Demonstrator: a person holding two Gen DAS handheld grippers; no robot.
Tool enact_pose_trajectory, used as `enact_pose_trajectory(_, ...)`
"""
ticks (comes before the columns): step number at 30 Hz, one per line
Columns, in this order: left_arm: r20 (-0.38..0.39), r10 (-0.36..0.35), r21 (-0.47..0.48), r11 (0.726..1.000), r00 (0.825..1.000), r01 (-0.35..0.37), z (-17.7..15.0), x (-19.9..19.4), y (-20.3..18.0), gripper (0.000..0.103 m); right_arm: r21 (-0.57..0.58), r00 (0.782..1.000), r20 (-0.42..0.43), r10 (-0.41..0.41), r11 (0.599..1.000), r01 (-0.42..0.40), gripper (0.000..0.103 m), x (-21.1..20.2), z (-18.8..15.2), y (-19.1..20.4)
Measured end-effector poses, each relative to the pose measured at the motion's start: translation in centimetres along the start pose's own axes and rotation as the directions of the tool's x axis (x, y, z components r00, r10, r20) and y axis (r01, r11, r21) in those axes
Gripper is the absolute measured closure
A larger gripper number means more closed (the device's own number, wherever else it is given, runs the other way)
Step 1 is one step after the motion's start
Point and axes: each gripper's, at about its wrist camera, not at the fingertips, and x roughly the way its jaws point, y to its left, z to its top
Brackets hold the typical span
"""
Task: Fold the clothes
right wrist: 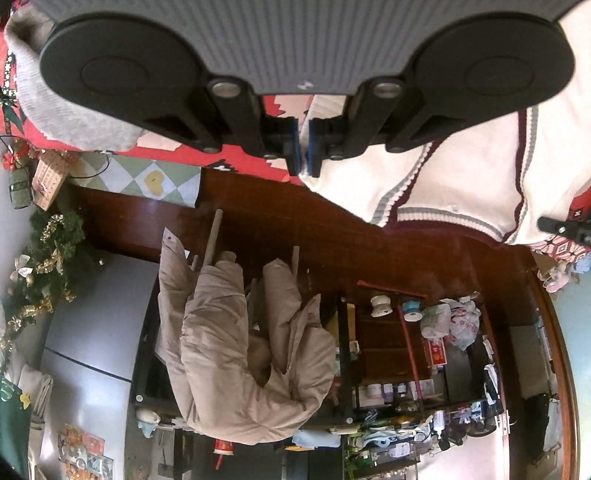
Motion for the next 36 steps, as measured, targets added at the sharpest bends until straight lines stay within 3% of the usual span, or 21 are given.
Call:
enact_pose_trajectory(3,0.037,-0.029,0.111,0.994,0.999,0.025,-1.0,-1.7,-2.4,0.091,0.002,1.0,0.0,0.012,1.0,-0.012,0.099,-0.1,-0.1,0.3)
enact_pose_trajectory(6,0.065,-0.06,0.27,0.962,0.996,0.04,-2.7,-4.2,-5.5,0.091,-0.009,1.0,0.011,0.027,1.0,-0.027,0.099,-1.1,-0.1,1.1)
enact_pose_trajectory(11,0.045,-0.107,0.515,0.854,0.993,0.069,-7.6,-7.6,-9.5,0.091,-0.091,0.995,0.02,0.1,0.991,-0.098,0.099,-4.1,-0.8,4.0)
enact_pose_trajectory(13,0.03,-0.097,0.585,0.809,0.995,0.061,-9.5,-7.7,-10.3,0.091,-0.115,0.991,0.005,0.13,0.985,-0.129,0.099,-5.0,-1.3,5.2)
enact_pose_trajectory(16,0.003,-0.06,0.645,0.763,0.998,0.044,-11.2,-6.9,-10.7,0.088,-0.14,0.989,-0.005,0.15,0.979,-0.149,0.099,-5.9,-2.0,6.6)
enact_pose_trajectory(19,0.046,-0.019,0.705,0.709,0.999,-0.019,-12.3,-6.7,-11.1,0.081,-0.133,0.989,-0.013,0.146,0.98,-0.147,0.098,-6.0,-2.3,7.0)
enact_pose_trajectory(21,0.082,-0.01,0.749,0.66,0.997,-0.055,-12.7,-6.6,-11.4,0.064,-0.129,0.989,-0.018,0.144,0.981,-0.145,0.098,-6.0,-2.3,7.0)
enact_pose_trajectory(24,0.097,-0.015,0.809,0.583,0.995,-0.07,-13.1,-6.2,-12.0,0.064,-0.13,0.99,-0.019,0.143,0.981,-0.144,0.098,-5.9,-2.1,6.8)
enact_pose_trajectory(26,0.097,-0.034,0.836,0.545,0.995,-0.063,-13.3,-6.0,-12.4,0.065,-0.128,0.99,-0.019,0.143,0.981,-0.144,0.098,-5.8,-2.0,6.5)
enact_pose_trajectory(27,0.096,-0.045,0.847,0.528,0.994,-0.058,-13.3,-6.0,-12.6,0.083,-0.127,0.99,-0.019,0.141,0.982,-0.142,0.098,-5.7,-2.0,6.3)
enact_pose_trajectory(28,0.1,-0.047,0.848,0.526,0.994,-0.06,-13.1,-5.9,-12.7,0.099,-0.127,0.99,-0.017,0.137,0.982,-0.138,0.098,-5.6,-1.9,6.2)
enact_pose_trajectory(30,0.121,-0.038,0.827,0.557,0.992,-0.08,-12.1,-5.7,-12.7,0.098,-0.131,0.994,-0.009,0.11,0.985,-0.111,0.099,-5.3,-1.7,5.8)
enact_pose_trajectory(33,0.185,-0.007,0.751,0.647,0.983,-0.137,-9.3,-5.6,-11.6,0.098,-0.113,0.999,0.009,0.048,0.992,-0.046,0.099,-4.7,-0.9,4.5)
enact_pose_trajectory(36,0.249,0.076,0.659,0.718,0.965,-0.226,-5.4,-4.9,-9.6,0.098,-0.065,1.0,0.0,-0.01,0.998,0.01,0.1,-3.3,0.2,2.3)
